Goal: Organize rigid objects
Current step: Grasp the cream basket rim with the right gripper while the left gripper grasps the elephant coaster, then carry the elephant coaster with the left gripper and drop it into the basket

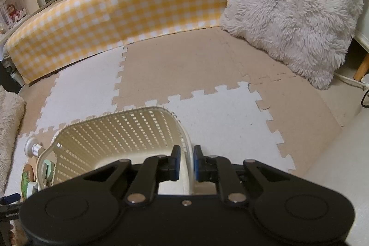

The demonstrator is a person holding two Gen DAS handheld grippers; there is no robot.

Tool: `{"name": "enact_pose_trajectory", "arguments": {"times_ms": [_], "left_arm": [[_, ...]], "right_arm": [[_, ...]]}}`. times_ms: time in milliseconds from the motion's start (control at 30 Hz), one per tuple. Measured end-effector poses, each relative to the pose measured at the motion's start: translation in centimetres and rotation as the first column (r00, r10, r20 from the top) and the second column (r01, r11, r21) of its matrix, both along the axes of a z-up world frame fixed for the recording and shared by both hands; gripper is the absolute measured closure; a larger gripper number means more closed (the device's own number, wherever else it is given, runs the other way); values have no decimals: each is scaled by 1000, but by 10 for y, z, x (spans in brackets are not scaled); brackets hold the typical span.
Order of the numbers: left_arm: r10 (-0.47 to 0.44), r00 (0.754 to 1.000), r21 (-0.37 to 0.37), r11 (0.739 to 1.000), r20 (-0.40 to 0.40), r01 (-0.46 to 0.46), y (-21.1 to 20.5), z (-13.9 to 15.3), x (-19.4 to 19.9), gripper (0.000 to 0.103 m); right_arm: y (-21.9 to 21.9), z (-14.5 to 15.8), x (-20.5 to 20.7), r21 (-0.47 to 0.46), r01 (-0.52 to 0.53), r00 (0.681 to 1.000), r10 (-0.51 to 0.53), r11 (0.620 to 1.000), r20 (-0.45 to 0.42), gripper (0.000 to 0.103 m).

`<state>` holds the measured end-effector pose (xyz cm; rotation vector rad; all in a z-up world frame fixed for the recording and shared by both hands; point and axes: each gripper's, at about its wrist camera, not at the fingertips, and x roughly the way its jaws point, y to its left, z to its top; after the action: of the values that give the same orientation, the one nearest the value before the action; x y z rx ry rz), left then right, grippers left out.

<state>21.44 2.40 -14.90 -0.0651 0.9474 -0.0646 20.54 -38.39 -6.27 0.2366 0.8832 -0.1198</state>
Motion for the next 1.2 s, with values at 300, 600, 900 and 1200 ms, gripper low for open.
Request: {"name": "enact_pose_trajectory", "arguments": {"times_ms": [300,600,900,1200], "left_arm": [[-17,993,-65,998,121,25,1,16,4,0],[-18,994,-43,999,106,22,2,6,17,0],[-24,998,-75,997,60,29,4,5,16,4],[1,996,-59,998,87,4,8,15,5,5]], "right_arm": [[-1,0,1,0,1,1000,-1,1000,-2,91],[0,-2,1,1,1,1000,-1,1000,-5,91],[0,-2,1,-6,4,1000,-4,1000,-6,93],[0,-1,0,-11,4,1000,-4,1000,-2,96]]}}
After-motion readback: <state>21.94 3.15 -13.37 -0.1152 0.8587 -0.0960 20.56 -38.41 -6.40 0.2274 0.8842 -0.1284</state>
